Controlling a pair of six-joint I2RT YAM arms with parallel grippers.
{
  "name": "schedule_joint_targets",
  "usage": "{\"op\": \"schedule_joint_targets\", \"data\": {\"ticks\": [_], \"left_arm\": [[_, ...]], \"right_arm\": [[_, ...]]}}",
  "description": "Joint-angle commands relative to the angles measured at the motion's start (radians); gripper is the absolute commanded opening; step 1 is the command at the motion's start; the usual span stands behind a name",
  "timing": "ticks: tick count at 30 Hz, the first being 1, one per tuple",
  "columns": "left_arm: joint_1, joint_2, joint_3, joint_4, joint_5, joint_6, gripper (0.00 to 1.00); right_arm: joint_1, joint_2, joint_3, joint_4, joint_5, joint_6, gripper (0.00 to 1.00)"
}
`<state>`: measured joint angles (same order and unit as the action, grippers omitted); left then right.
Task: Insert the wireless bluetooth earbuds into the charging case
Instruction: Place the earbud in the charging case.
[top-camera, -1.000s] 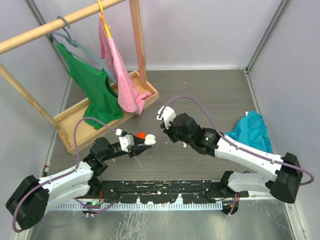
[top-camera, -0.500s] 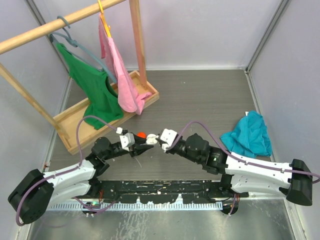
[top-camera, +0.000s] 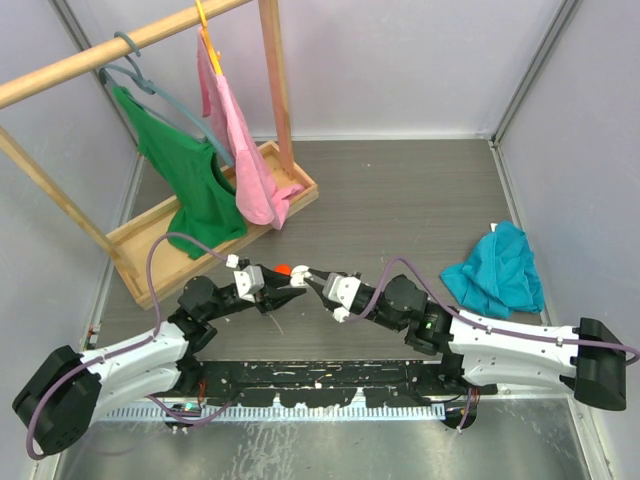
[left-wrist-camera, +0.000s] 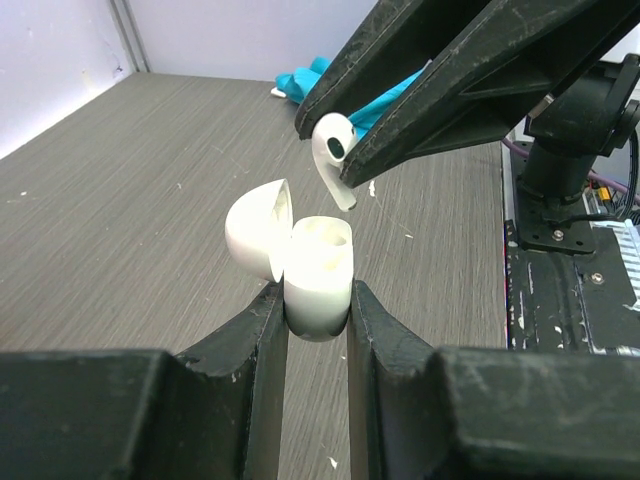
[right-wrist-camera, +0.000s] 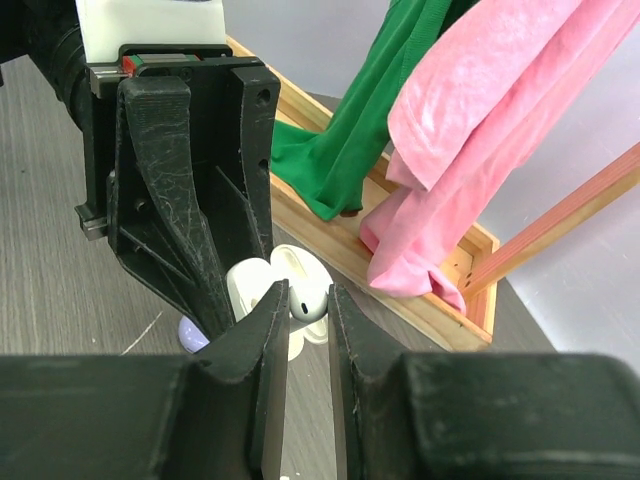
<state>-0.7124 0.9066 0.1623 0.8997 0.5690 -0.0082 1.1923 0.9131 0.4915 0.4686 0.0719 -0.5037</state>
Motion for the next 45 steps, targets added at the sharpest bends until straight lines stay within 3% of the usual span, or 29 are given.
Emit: {"op": "schedule_joint_targets", "data": {"ticks": [1,16,31,45], "left_arm": [[-0.003,-0.023,0.015,0.081,-0.001,-0.004,0.0],[-0.003,-0.05,0.013,0.081,-0.001,-0.024,0.0],[-0.003,-0.064,-0.004,0.12,-0.045,-0.06,0.0],[-0.004,-0.09,-0.015,0.134,-0.031,-0.073,0.0]], "right_arm": [[0.008,0.025,0.009,0.114,-0.02,-0.028,0.05],[0.01,0.073,-0.009,0.171,-0.038,-0.036,0.05],[0.01,0.057,-0.052,0.178,-0.101,-0.019,0.24],[0.01,0.043,-0.082,0.196,-0.085,-0.001,0.32]]}}
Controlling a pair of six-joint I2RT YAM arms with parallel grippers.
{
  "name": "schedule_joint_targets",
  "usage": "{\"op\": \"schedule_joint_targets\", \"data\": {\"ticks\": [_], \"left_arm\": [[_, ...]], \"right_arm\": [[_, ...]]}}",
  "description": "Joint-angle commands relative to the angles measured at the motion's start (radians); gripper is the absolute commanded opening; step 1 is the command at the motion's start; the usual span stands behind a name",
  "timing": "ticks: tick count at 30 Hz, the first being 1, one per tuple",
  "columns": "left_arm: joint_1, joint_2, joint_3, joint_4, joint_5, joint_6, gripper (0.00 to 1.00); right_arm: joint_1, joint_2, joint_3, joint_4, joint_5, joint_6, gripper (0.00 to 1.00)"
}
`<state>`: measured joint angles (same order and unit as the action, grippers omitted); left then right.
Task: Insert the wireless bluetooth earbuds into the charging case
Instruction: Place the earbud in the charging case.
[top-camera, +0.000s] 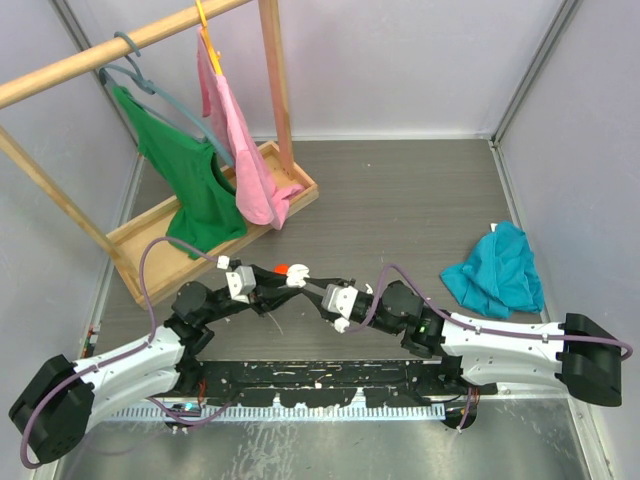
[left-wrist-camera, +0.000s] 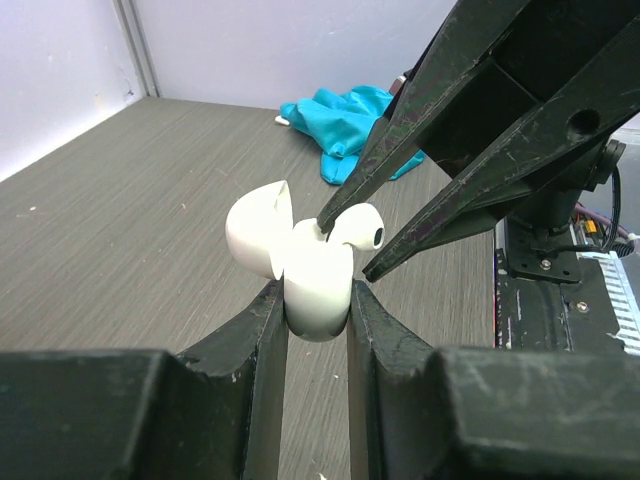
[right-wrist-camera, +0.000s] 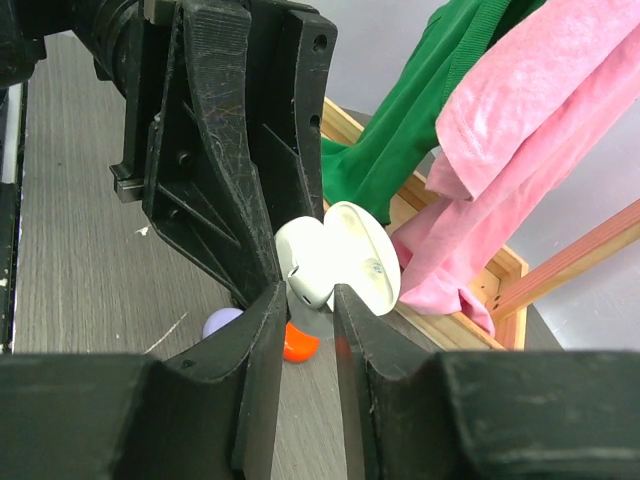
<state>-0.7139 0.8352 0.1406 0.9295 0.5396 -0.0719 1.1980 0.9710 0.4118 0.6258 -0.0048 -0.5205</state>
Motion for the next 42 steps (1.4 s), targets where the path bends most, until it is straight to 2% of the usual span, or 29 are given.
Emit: {"op": "schedule_joint_targets", "data": {"ticks": [1,5,11,19,25,36,42], "left_arm": [[-0.002,-0.021,0.005,0.104,-0.002,-0.01,0.0],[-0.002,-0.021,0.004,0.103,-0.005,-0.008,0.0],[-0.002,-0.007,0.003,0.105,-0.014,-0.005,0.0],[-0.002,0.0,0.001,0.106,-0.014,0.001,0.0],[-0.001,0.005,0.004,0.107,-0.007,0.001,0.0],[-0.002,-0.015,-0.001,0.103,0.004,0.004,0.0],[-0.003,-0.016,0.007,0.102,0.037,0.001,0.0]], "right_arm": [[0.004,-0.017,-0.004,0.044,-0.008,0.017,0.32],[0.005,-0.029,-0.008,0.057,0.004,0.031,0.35],[0.005,-0.05,-0.005,0.074,0.032,0.074,0.48],[0.005,-0.08,-0.011,0.123,0.091,0.158,0.6],[0.004,-0.081,0.001,0.135,0.129,0.209,0.64],[0.003,-0.081,-0.017,0.111,0.319,0.198,0.68],[-0.01,-0.071,-0.009,0.077,0.373,0.192,0.7]]}}
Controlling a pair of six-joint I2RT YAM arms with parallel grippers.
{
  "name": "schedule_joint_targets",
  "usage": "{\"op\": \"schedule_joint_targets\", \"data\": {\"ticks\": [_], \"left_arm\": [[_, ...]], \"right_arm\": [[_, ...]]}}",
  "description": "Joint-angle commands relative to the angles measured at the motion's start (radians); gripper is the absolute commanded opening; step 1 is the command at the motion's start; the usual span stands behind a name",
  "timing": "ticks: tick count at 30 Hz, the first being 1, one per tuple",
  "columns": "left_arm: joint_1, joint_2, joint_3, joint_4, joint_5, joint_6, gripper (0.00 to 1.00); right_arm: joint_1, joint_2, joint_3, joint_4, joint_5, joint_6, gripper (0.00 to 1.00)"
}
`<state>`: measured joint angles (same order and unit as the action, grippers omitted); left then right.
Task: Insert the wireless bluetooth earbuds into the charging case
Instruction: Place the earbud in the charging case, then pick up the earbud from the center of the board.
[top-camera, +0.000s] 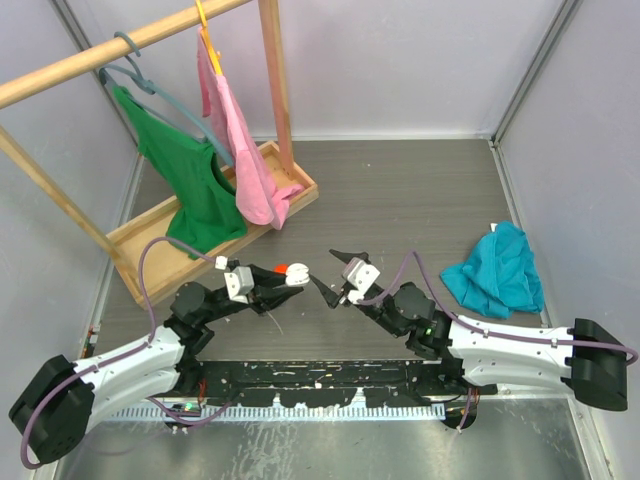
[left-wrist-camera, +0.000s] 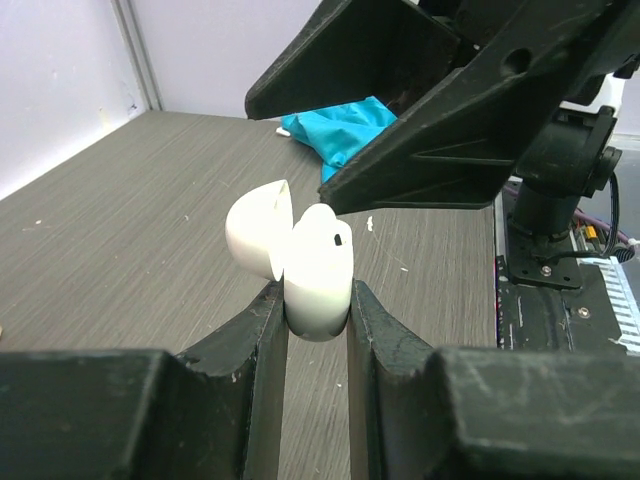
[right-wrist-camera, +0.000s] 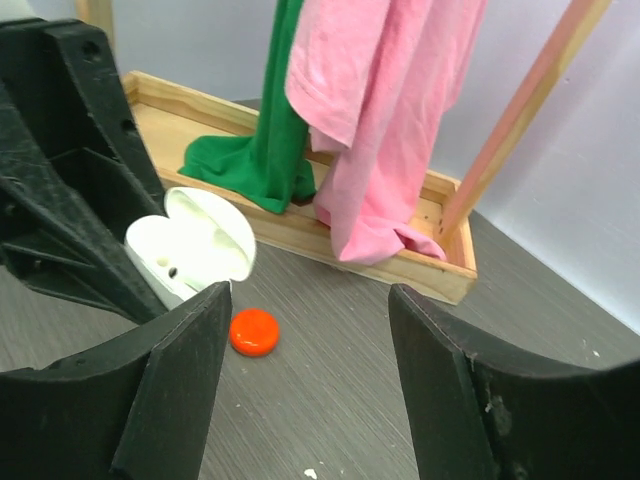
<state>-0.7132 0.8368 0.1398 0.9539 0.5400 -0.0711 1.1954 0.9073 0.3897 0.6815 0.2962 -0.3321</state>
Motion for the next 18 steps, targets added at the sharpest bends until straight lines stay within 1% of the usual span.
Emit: {"op": "schedule_joint_targets", "data": {"ticks": [1,5,8,13,18], "left_arm": [[-0.002,-0.016,0.01,0.078,0.047,-0.001,0.0],[-0.003,-0.006,0.014,0.077,0.049,-0.002,0.0],[-0.003,-0.003,0.013,0.056,0.005,0.005,0.0],[-0.003,-0.005,0.017,0.003,-0.06,0.021,0.0],[-0.003,-0.028,0.022,-0.045,-0.092,0.033,0.0]], "right_arm": [[-0.008,-0.002,0.021,0.012,0.073,0.008,0.7],[-0.016,0.017,0.053,-0.037,0.084,0.028,0.7],[-0.031,0.015,0.096,-0.141,0.143,0.084,0.72],[-0.099,0.025,0.22,-0.472,0.164,0.249,0.72],[-0.193,0.096,0.337,-0.788,0.152,0.441,0.73]]}}
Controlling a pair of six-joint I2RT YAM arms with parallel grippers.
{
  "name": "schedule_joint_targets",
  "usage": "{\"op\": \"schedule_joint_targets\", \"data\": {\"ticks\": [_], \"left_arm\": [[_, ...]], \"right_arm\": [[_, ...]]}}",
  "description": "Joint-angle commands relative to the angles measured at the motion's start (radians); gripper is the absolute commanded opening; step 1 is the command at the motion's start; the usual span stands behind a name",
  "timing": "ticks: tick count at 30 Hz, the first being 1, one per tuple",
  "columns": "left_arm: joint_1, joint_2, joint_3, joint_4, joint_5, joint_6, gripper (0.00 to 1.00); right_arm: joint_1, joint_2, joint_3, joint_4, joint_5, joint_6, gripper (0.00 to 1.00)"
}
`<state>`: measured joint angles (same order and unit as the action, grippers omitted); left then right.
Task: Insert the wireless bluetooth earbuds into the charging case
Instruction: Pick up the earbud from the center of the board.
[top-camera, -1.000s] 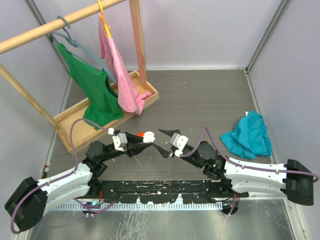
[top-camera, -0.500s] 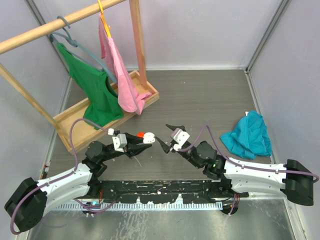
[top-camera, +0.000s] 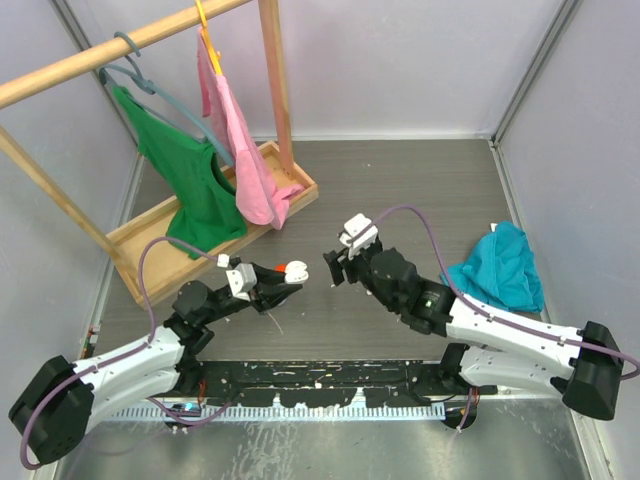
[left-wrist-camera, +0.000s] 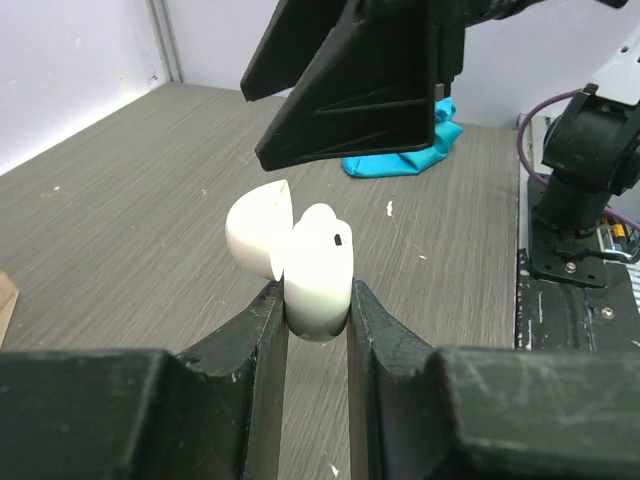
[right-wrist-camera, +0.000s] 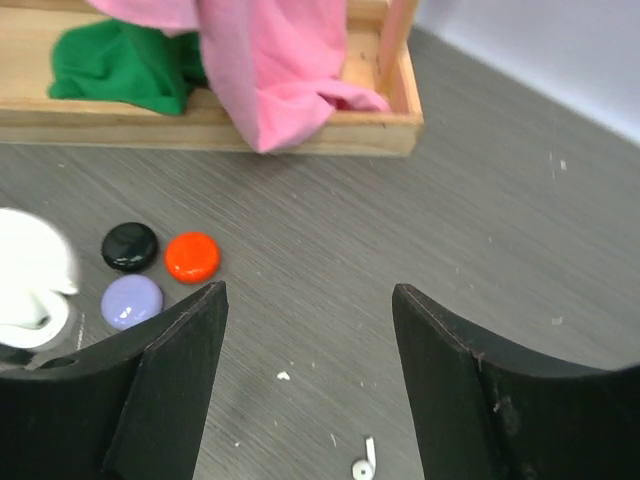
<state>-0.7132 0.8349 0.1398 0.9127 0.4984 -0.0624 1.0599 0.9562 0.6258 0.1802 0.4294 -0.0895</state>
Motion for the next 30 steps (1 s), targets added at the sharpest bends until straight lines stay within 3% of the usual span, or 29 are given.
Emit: {"op": "schedule_joint_targets", "data": {"ticks": [1,6,10,22,30], "left_arm": [[-0.003,-0.034,0.023,-0.016,-0.055,0.026,0.0],[-0.002,-0.067,0.025,-0.063,-0.077,0.04,0.0],[-0.002,-0.083,0.027,-0.091,-0.087,0.048,0.0],[-0.003,-0.054,0.036,-0.097,-0.083,0.049,0.0],[-0.003,-0.048,0.038,-0.098,-0.084,0.052,0.0]], "right_arm": [[-0.079,0.069,0.119,-0.36,0.004,0.236,0.73],[-0.169,0.179,0.161,-0.539,-0.094,0.364,0.72],[-0.218,0.248,0.156,-0.591,-0.166,0.429,0.7],[-0.336,0.426,0.103,-0.553,-0.267,0.501,0.63],[-0.346,0.474,0.09,-0.568,-0.272,0.518,0.61]]}}
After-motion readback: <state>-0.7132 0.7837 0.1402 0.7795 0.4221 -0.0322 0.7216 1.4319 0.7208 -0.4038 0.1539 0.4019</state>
